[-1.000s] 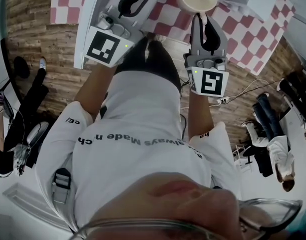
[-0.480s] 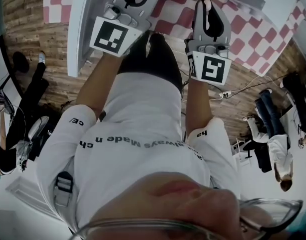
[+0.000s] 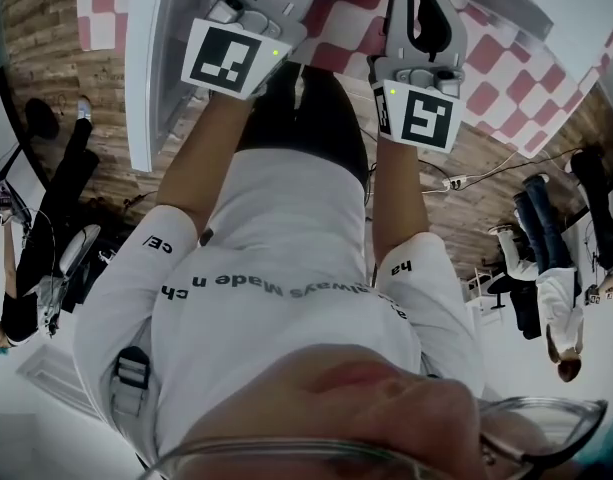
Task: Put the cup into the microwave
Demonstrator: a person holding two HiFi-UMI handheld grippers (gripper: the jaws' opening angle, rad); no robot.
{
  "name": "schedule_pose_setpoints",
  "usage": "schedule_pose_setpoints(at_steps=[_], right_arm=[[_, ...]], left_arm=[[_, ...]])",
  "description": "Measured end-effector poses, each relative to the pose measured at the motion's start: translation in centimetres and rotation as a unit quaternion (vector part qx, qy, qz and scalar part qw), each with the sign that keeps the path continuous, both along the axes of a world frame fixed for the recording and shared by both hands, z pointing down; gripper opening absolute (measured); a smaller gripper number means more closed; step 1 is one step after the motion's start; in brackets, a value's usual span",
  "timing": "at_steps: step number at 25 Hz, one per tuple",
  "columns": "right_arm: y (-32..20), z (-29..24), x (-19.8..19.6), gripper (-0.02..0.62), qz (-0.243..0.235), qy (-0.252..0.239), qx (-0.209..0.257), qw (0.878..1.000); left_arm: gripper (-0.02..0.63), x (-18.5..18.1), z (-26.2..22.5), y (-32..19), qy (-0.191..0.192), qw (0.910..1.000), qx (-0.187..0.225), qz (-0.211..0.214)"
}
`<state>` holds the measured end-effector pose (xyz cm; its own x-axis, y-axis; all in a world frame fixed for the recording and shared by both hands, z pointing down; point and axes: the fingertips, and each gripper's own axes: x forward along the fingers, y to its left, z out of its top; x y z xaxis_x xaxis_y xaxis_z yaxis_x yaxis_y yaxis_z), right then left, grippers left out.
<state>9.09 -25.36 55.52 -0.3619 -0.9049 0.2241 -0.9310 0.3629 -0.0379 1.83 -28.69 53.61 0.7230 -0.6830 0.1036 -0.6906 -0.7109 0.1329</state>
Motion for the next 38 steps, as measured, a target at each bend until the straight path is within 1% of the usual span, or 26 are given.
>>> schedule_pose_setpoints(at_steps=[4,22,29,38], right_arm=[[-1.5,0.8,-0.2,0.038,0.005,-0.007,0.006,1.0],[-7.8,3.2,-1.3,0.038,0.018,-0.008,0.031,0.999],[-9.4,3.5,-1.4,0.038,0.013,-0.009,0.04,0.999],[-10.4,4.3,-1.1,0.041,0.009,-0.008,0.044,0.999]], left_arm=[[0.003,-0.2,1.1,-1.1,0.0,1.0,-0.005,-0.007],[0.003,-0.3,3.7,-6.1,-0.003,0.9997,0.006,-0.023],[0.003,-0.1,4.0,-7.5,0.005,0.9997,0.005,-0.025],[0.003,0.2,4.4,-8.2,0.0,0.9997,0.007,-0.022]])
